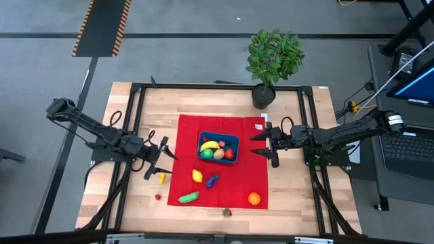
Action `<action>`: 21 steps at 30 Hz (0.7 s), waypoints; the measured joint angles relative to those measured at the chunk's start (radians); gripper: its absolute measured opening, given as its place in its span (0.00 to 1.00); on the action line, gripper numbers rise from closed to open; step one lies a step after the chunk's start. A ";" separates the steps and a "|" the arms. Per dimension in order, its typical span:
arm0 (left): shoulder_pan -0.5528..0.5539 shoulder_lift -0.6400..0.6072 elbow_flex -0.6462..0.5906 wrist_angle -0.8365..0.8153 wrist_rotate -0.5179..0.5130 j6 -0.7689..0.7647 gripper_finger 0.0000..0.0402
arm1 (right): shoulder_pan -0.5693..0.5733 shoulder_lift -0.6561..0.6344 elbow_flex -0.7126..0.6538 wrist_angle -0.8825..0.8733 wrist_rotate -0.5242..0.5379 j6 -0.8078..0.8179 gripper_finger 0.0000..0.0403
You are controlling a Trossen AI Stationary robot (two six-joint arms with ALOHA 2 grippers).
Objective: Pick and placing Produce into tupperware
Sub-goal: Put the yellow corn into the blue bin
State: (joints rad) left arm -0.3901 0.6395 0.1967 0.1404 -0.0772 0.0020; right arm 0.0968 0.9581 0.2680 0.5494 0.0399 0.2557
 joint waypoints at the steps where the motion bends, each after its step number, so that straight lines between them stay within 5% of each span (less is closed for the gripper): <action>1: -0.002 -0.008 -0.010 0.005 0.000 0.003 0.65 | 0.000 0.000 0.000 0.003 0.000 0.001 0.66; 21: -0.001 -0.098 -0.074 0.003 -0.003 -0.051 0.65 | 0.000 0.000 0.000 0.005 0.001 -0.025 0.66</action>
State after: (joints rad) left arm -0.3916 0.5411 0.1230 0.1436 -0.0803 -0.0495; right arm 0.0971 0.9585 0.2680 0.5545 0.0406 0.2302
